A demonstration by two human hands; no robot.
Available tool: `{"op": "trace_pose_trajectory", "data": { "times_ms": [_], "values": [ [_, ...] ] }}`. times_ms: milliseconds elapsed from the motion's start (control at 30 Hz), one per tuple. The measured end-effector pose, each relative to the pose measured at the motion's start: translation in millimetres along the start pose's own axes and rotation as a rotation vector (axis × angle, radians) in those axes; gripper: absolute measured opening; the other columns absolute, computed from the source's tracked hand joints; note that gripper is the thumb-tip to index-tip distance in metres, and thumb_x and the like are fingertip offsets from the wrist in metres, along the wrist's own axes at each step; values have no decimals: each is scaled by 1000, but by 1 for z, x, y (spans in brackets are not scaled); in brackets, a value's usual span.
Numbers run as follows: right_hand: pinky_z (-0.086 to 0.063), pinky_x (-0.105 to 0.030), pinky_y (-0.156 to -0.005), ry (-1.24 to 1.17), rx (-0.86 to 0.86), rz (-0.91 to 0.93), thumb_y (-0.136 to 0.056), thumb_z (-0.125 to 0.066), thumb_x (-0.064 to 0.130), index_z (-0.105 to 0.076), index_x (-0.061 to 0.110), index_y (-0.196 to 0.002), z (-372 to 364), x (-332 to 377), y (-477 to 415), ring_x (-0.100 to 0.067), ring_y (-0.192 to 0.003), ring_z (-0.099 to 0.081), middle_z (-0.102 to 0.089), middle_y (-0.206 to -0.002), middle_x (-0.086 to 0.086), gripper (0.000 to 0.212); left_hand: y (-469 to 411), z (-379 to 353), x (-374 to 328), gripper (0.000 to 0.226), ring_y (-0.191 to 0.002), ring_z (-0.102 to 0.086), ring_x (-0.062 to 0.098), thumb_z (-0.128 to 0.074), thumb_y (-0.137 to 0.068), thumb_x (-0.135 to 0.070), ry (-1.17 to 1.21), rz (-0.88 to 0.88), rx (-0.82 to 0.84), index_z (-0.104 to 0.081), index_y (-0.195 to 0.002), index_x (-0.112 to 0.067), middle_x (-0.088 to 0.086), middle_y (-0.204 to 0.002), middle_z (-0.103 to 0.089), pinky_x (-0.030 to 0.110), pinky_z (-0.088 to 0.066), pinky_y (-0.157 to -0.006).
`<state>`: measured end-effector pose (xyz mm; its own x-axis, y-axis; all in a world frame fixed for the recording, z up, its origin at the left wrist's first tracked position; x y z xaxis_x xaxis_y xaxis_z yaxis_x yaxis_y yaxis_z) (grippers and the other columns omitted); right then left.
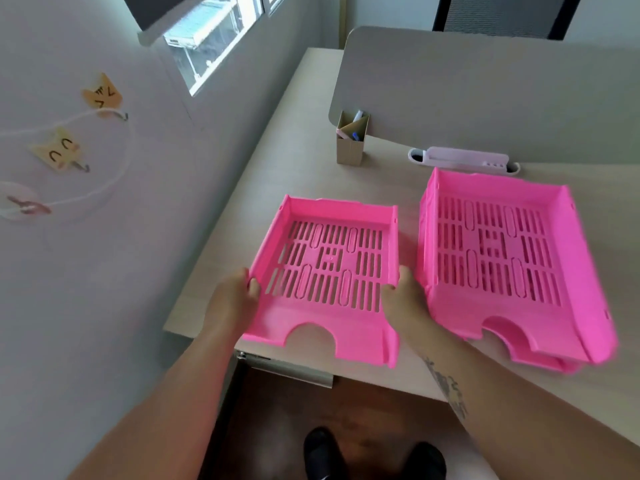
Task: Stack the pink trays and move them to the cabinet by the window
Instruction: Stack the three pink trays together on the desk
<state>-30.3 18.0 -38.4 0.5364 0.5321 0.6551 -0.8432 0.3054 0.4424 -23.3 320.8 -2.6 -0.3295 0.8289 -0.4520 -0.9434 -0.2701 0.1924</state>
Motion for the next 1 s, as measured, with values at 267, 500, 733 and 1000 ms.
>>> {"op": "trace_pose_trajectory", "data": {
  "times_ms": [267, 500, 733, 1000],
  "values": [
    [-33, -21, -44, -118, -42, 191, -95, -38, 5, -26, 8, -152, 68, 59, -9, -6, -60, -46, -46, -146, -18, 58, 7, 63, -63, 15, -47, -53, 20, -46, -94, -8, 44, -59, -174, -57, -83, -5, 7, -63, -56, 28, -45, -46],
    [-36, -23, -43, -182, -166, 235, -94, -40, 5, -39, 6, -143, 195, 18, -18, -8, -56, -48, -58, -129, -20, 49, 36, 24, -182, 18, -54, -50, 11, -41, -95, -12, 115, -159, -174, -55, -86, -4, 10, -76, -60, 24, -34, -44],
    [-59, -54, -69, -181, -266, 185, -93, -39, 5, -47, 6, -134, 293, -76, -28, -26, -76, -65, -64, -110, -15, 42, 69, -62, -275, 21, -63, -54, 24, -35, -97, -14, 198, -249, -78, -53, -89, -6, 7, -76, -57, 34, -46, -54],
    [-59, -55, -70, -172, -185, 190, -95, -37, 4, -45, 10, -138, 295, -106, -43, -31, -80, -68, -65, -108, -10, 44, 80, -101, -281, 25, -63, -57, 22, -30, -101, -16, 165, -203, -24, -52, -94, -5, 7, -78, -57, 34, -47, -53]
  ]
}}
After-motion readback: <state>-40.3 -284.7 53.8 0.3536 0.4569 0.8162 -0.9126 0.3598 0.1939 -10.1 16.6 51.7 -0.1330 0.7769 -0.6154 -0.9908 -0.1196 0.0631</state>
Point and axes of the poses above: each hand's wrist, its own y-axis away from the middle knuckle, its own z-axis out of the back of the hand, x = y × z, the point moved 8 cm from there along -y, towards the middle knuckle
